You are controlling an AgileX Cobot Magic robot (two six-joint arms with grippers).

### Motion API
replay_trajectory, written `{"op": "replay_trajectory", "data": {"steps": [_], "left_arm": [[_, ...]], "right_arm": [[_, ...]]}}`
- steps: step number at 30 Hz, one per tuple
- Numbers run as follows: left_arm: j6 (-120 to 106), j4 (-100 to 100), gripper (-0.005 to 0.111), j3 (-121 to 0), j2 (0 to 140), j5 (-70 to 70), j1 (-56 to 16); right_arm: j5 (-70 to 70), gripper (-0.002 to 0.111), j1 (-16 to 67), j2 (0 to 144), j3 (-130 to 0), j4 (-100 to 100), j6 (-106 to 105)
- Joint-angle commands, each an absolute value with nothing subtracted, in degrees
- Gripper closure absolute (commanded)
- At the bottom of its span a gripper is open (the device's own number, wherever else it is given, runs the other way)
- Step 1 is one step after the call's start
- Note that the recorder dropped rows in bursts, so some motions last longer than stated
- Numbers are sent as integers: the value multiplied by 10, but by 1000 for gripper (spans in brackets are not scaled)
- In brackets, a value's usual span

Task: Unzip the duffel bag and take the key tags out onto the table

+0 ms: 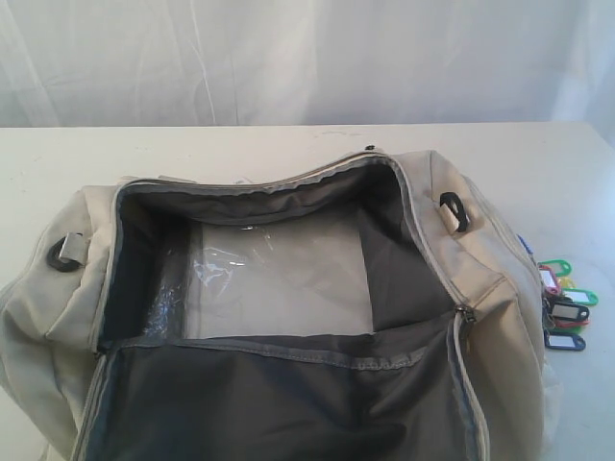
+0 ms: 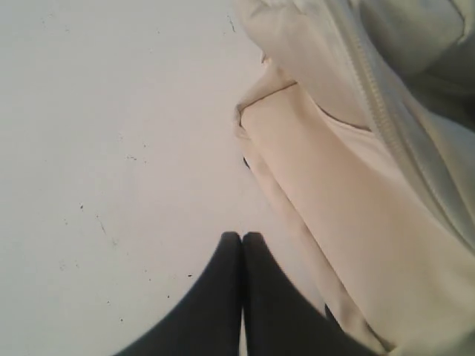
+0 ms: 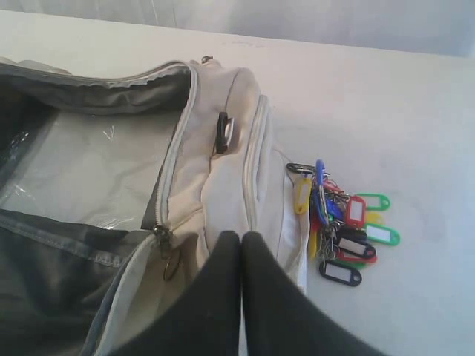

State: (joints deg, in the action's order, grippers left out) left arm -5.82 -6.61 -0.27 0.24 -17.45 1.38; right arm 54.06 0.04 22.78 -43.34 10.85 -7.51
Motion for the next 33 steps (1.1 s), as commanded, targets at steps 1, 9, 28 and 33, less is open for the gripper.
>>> {"op": "replay_trajectory", "data": {"steps": [1,9,28,33], "left_arm": [[-61,-74,107,0,0,-162,17],[-60,-74,107,0,0,-158,17],[-62,-64,107,0,0,-158,28],[-62,-25,107,0,0,-153,52]], "right_arm": [[534,108,0,224,-430,109,-71],[534,108,0,224,-430,109,-71],[534,108,0,224,-430,109,-71],[534,108,0,224,-430,109,-71]]}}
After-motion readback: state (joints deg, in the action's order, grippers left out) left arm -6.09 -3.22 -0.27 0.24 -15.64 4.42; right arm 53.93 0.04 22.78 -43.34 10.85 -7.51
